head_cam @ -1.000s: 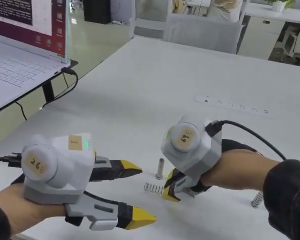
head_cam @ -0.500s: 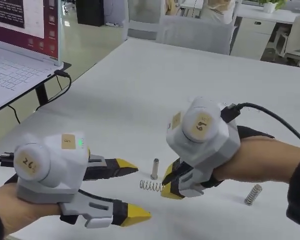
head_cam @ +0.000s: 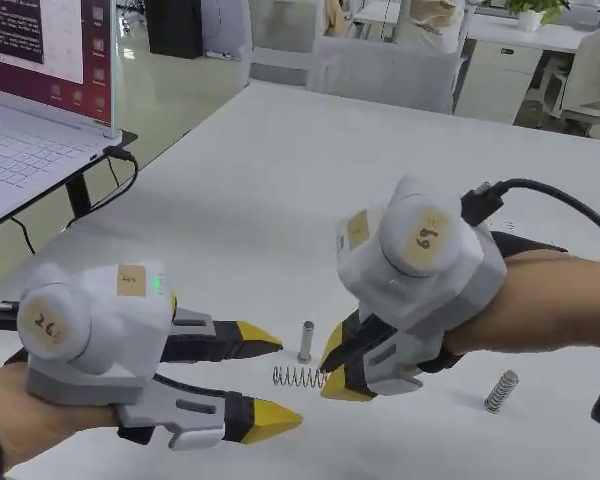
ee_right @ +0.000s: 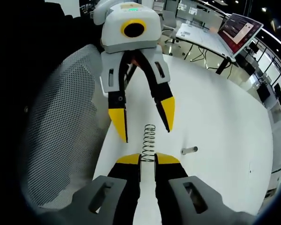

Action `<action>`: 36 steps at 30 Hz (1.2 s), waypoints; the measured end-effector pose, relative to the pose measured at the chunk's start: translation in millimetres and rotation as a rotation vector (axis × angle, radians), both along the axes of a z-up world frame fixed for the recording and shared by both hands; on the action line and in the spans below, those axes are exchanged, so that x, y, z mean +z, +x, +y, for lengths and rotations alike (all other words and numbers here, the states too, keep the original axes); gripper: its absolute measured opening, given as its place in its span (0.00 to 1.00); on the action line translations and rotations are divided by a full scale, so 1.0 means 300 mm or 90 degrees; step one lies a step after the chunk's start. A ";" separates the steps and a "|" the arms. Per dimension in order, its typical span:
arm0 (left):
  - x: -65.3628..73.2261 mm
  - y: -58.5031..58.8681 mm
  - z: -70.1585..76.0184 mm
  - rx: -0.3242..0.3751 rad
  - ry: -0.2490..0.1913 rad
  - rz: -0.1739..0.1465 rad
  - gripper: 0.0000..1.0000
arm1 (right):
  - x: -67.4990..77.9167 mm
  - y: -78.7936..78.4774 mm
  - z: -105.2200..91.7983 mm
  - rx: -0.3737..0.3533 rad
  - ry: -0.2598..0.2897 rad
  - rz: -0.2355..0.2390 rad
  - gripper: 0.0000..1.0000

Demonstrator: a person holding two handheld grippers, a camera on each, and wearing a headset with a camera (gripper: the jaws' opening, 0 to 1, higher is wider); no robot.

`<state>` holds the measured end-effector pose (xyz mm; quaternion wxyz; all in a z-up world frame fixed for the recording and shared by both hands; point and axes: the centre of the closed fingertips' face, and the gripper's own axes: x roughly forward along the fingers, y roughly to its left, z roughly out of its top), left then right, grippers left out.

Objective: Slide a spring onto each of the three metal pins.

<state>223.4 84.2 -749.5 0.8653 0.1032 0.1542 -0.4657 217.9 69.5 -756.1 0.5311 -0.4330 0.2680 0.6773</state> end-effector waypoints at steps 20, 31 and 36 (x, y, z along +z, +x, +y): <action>0.022 -0.032 -0.039 -0.034 -0.006 -0.006 0.05 | 0.021 -0.032 -0.006 0.056 0.005 -0.013 0.09; 0.026 -0.037 -0.040 -0.041 -0.013 -0.007 0.03 | 0.017 -0.025 -0.008 0.058 0.005 -0.017 0.09; 0.030 -0.038 -0.040 -0.043 -0.020 -0.003 0.03 | 0.016 -0.026 -0.008 0.054 0.006 -0.014 0.09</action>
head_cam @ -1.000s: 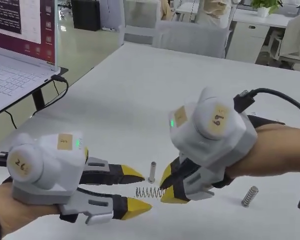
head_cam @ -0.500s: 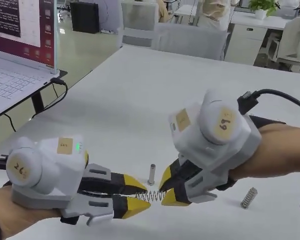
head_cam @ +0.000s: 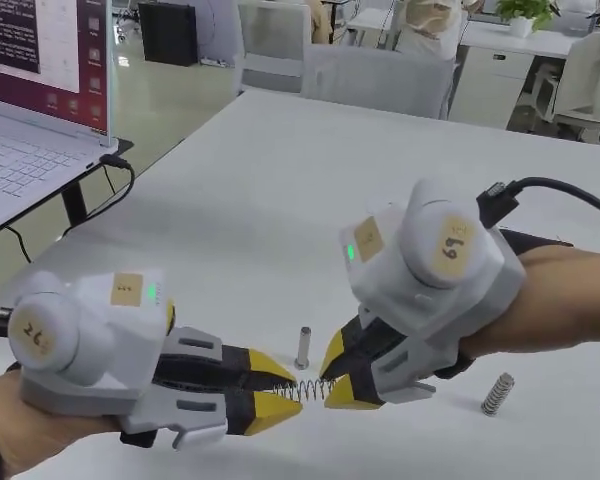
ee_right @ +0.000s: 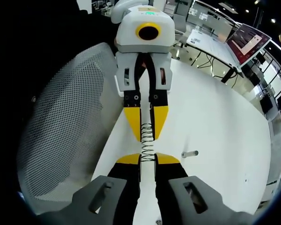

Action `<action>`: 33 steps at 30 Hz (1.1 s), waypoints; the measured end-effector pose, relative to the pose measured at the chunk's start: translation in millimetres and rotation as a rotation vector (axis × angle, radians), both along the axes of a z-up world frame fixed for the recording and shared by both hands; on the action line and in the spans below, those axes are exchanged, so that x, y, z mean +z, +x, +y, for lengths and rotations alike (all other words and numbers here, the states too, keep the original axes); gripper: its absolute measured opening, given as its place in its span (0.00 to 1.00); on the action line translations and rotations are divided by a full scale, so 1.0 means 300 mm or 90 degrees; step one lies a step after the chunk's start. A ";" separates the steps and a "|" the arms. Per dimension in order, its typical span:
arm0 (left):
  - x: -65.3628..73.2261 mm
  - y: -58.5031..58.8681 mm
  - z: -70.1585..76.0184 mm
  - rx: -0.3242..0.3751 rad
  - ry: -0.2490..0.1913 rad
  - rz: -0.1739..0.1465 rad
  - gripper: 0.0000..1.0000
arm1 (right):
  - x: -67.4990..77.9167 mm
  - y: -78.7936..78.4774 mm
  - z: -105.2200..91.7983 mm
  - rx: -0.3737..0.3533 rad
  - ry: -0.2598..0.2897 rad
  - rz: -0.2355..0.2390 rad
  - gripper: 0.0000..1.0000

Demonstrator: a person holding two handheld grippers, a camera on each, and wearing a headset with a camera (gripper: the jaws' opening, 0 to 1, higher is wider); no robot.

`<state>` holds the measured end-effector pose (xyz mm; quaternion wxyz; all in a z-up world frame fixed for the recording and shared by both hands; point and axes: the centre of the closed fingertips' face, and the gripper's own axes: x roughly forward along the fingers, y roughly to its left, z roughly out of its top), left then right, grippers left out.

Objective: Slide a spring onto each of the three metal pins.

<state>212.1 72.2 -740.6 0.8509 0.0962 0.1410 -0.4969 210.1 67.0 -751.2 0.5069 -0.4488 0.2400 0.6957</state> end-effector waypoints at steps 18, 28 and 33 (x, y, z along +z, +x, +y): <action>0.044 -0.008 -0.016 -0.008 -0.031 -0.005 0.02 | -0.039 -0.002 -0.002 -0.017 -0.001 0.026 0.11; 0.048 -0.003 -0.015 -0.004 -0.037 -0.006 0.03 | -0.026 0.001 -0.001 -0.020 0.011 0.023 0.09; 0.036 -0.002 -0.013 -0.003 -0.024 -0.006 0.03 | -0.011 -0.006 0.002 -0.019 0.015 0.023 0.09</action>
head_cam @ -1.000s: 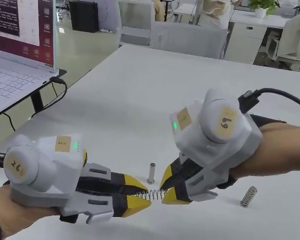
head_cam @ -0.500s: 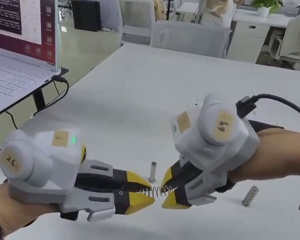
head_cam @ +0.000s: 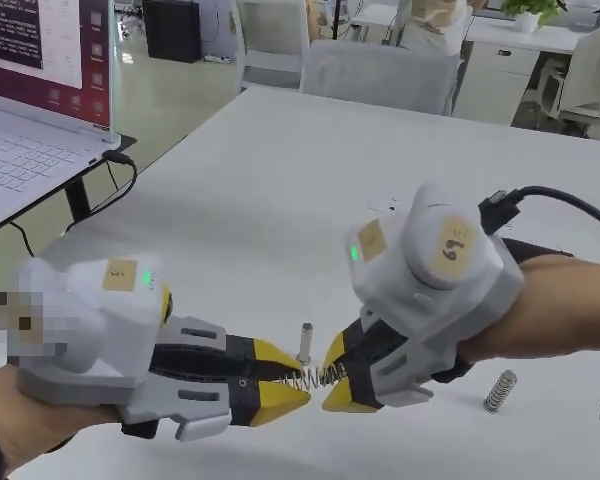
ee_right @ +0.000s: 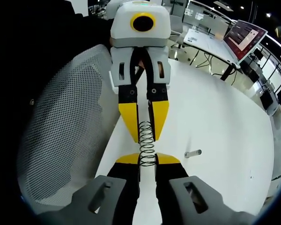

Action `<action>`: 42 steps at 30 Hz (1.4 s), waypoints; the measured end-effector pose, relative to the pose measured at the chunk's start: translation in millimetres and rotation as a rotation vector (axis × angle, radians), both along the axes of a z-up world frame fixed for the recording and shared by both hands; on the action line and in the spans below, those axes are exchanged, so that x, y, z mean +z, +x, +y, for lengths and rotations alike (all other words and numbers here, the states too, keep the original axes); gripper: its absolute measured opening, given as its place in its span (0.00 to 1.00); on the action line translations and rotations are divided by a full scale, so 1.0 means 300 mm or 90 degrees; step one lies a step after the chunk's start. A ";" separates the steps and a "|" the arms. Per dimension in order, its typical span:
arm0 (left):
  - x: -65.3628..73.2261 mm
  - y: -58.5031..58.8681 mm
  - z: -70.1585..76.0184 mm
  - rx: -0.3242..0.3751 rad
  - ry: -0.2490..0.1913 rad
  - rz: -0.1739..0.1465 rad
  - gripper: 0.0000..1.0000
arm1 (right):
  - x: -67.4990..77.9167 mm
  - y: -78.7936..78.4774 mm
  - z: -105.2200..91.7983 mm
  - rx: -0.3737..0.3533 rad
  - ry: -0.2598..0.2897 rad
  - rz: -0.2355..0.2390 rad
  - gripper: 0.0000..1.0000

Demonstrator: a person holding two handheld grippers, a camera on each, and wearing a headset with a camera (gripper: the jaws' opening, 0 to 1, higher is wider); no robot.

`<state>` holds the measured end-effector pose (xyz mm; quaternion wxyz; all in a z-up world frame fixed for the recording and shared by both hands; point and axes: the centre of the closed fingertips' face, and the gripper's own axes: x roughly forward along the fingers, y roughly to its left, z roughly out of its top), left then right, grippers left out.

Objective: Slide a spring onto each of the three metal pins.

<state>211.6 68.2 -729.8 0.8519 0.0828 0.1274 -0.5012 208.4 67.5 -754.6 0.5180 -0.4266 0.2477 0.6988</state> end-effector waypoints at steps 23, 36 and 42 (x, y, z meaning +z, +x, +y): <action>-0.014 -0.004 -0.010 -0.007 0.013 0.001 0.03 | 0.077 -0.038 0.043 0.019 0.024 0.003 0.09; -0.015 -0.010 -0.022 -0.013 0.013 0.003 0.03 | 0.085 -0.053 0.052 0.027 0.007 -0.004 0.09; -0.021 -0.009 -0.019 -0.014 0.016 0.004 0.03 | 0.084 -0.052 0.049 0.021 -0.002 -0.004 0.09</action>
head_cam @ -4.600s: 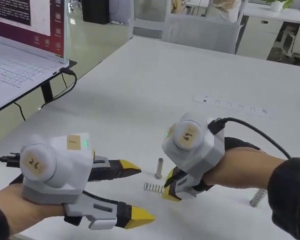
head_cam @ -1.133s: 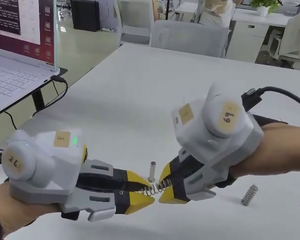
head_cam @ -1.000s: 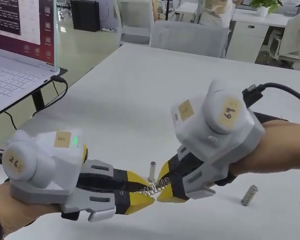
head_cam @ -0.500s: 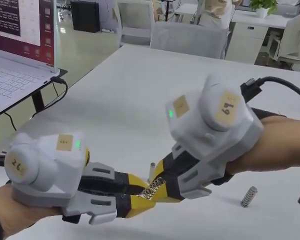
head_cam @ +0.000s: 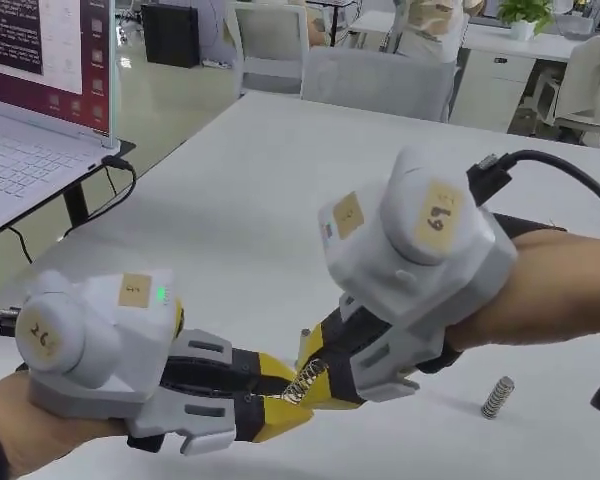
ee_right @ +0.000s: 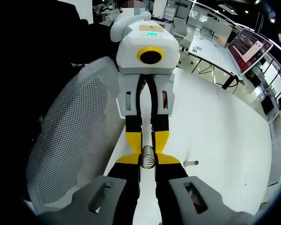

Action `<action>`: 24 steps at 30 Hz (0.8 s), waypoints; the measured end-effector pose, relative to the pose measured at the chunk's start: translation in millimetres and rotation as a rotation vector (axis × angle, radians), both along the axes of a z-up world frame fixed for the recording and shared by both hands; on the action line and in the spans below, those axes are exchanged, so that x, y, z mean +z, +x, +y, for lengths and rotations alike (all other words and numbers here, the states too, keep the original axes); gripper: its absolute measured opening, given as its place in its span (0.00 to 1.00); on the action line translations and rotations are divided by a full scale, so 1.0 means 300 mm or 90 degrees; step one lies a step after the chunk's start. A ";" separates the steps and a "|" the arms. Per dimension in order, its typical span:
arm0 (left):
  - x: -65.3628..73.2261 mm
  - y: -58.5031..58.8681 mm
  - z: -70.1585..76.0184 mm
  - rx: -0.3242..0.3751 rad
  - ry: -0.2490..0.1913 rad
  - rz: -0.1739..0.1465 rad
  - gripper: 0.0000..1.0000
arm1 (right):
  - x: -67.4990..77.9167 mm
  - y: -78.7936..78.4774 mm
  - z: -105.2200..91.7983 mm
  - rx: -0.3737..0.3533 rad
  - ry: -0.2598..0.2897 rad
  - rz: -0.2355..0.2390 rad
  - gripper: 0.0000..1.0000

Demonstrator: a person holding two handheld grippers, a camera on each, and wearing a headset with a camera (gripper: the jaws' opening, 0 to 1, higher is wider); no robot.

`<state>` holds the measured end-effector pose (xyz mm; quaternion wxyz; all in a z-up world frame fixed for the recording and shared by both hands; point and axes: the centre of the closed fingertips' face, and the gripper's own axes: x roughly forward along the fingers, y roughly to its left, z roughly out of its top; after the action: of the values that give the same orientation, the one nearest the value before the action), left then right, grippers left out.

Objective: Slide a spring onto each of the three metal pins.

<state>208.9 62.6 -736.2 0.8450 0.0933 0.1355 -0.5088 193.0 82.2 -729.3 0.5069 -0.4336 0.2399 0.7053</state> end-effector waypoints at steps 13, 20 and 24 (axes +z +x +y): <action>-0.006 0.000 0.002 0.002 0.004 0.000 0.04 | 0.003 -0.002 0.009 0.003 -0.002 -0.001 0.09; -0.012 0.005 0.009 0.009 0.010 0.002 0.10 | 0.007 0.005 0.008 0.003 -0.002 -0.003 0.09; -0.009 0.009 0.014 0.017 0.007 0.004 0.13 | 0.007 0.012 0.006 0.001 -0.004 -0.006 0.09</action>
<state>211.7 66.7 -738.9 0.8510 0.0947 0.1422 -0.4966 196.7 84.1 -727.3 0.5061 -0.4386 0.2392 0.7031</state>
